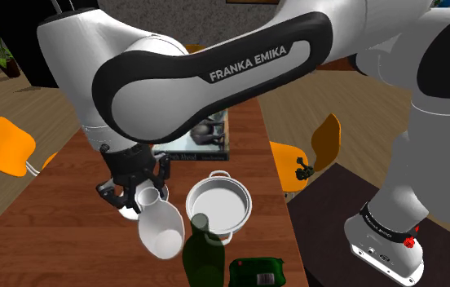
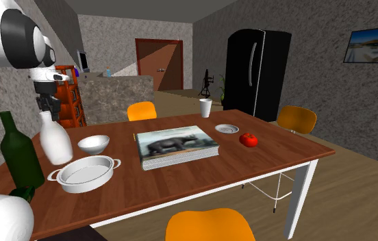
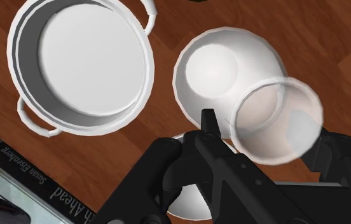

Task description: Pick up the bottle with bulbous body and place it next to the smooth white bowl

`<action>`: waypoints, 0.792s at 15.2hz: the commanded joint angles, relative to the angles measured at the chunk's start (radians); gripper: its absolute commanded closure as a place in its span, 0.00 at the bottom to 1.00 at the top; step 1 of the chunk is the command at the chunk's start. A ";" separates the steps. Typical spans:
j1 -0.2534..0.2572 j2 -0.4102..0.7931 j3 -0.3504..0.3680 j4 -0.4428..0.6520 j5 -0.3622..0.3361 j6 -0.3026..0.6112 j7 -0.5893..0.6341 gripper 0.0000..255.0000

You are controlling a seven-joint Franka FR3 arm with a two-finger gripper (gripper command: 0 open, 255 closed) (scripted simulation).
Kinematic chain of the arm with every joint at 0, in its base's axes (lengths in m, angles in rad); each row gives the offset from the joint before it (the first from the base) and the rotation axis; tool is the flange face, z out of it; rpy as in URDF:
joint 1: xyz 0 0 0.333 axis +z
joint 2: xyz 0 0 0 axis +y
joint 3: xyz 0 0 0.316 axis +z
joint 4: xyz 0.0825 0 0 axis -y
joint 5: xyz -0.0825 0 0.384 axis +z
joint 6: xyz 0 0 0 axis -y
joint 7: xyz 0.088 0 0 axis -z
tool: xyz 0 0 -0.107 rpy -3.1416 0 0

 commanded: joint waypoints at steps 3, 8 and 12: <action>-0.001 0.005 -0.001 -0.041 -0.002 0.046 0.001 1.00; -0.001 0.005 -0.001 -0.041 -0.002 0.046 0.001 1.00; -0.001 0.005 -0.001 -0.041 -0.002 0.046 0.001 0.00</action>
